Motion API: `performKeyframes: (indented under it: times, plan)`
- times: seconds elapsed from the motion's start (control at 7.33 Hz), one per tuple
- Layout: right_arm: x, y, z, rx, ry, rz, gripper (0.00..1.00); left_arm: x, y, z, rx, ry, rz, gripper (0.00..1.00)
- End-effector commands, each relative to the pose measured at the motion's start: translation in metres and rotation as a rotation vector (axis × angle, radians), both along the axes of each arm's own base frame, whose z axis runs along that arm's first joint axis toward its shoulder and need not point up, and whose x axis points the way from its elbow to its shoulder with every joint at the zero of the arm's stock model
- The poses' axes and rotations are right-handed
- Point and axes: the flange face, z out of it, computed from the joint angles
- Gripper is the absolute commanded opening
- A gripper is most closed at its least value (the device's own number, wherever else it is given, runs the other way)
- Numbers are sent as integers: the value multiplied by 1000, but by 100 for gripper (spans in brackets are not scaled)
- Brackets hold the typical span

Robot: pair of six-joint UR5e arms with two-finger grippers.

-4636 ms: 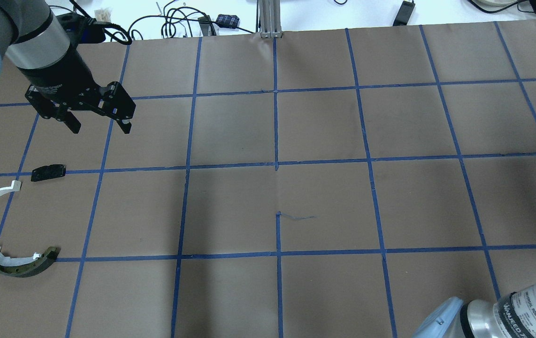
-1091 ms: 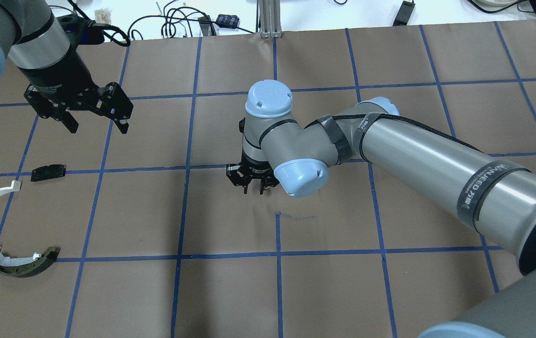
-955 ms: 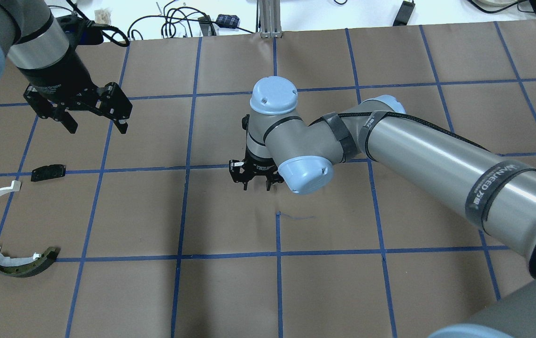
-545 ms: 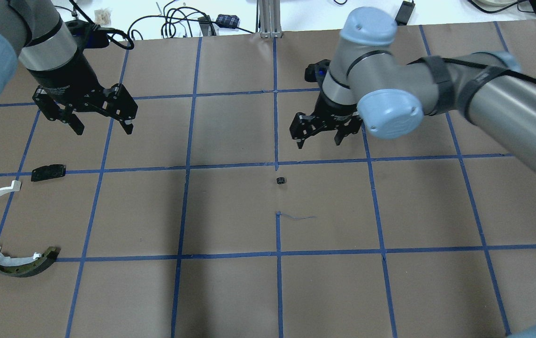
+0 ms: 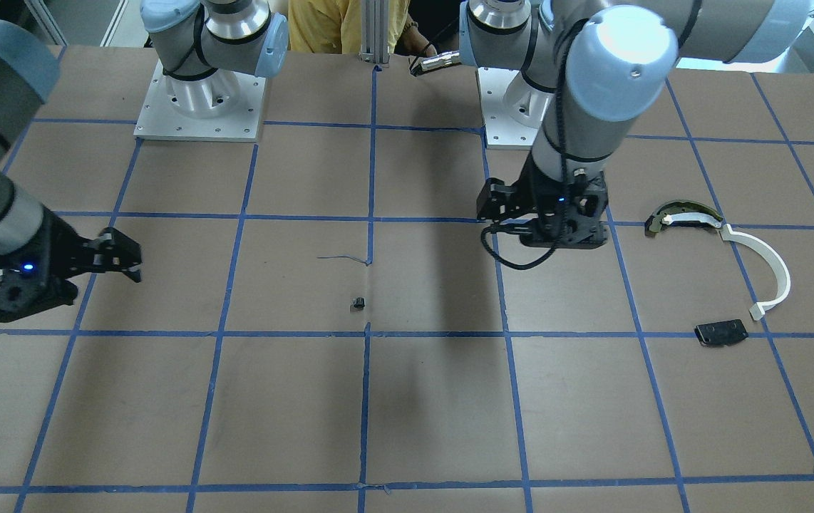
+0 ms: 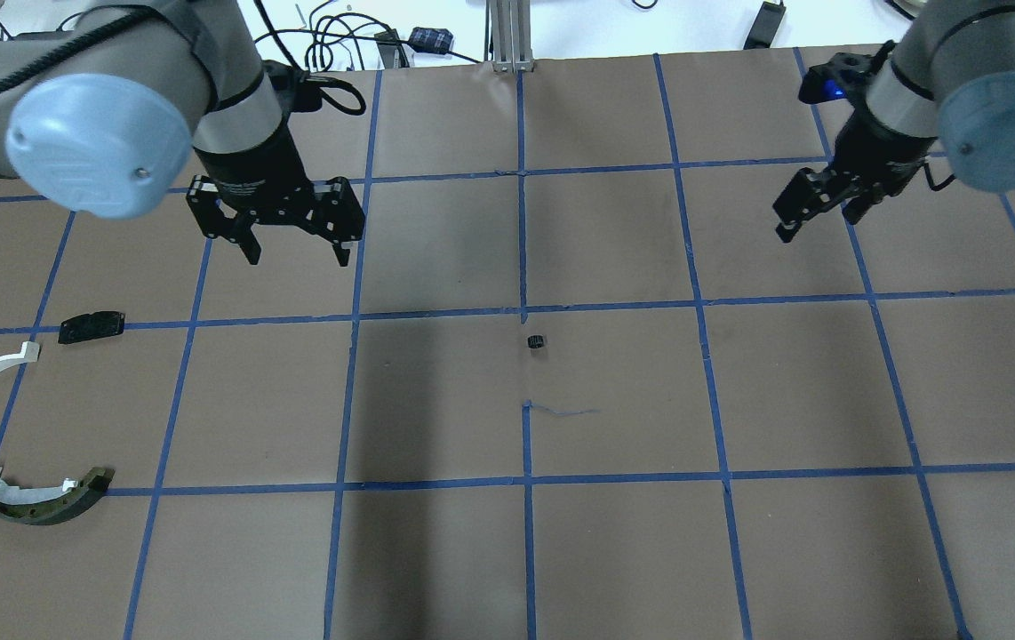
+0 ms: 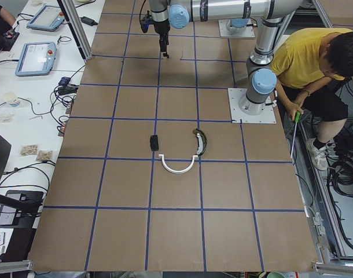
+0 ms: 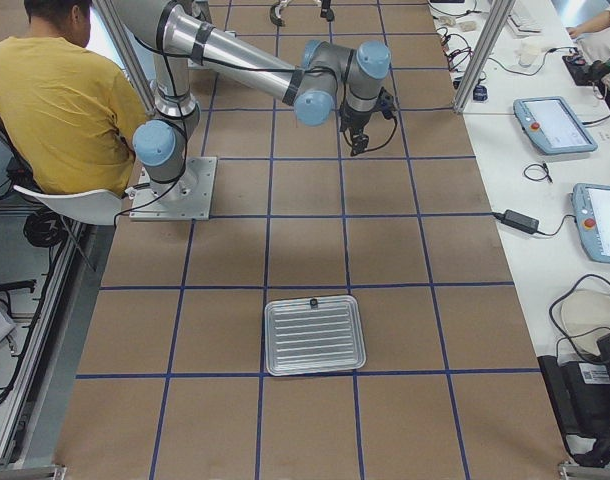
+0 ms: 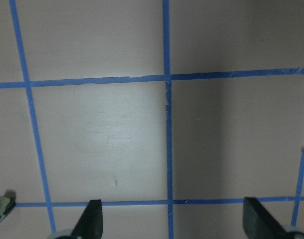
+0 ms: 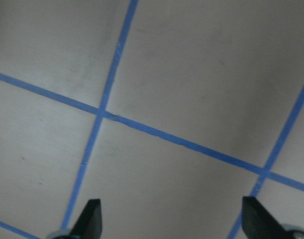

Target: Place bearing gear from tray to pile

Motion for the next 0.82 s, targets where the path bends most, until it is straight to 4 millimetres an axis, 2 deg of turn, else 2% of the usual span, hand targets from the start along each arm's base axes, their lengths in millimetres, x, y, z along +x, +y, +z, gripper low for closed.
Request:
performKeyframes:
  times: [0.0, 0.14, 0.41, 0.55, 0.68]
  plan:
    - [-139, 25, 0, -42, 3, 292, 100, -80, 9, -70, -54, 22, -68, 100]
    - [-201, 46, -4, -61, -4, 377, 100, -110, 11, -96, -70, 78, -101, 100]
    - [-284, 91, -15, -69, -20, 553, 100, -155, 17, -132, -87, 84, -153, 100]
    - [-332, 120, -35, -87, -71, 662, 100, -164, 16, -150, -82, 86, -166, 100]
    - [-365, 143, -48, -113, -94, 772, 100, -179, 21, -166, -78, 84, -198, 100]
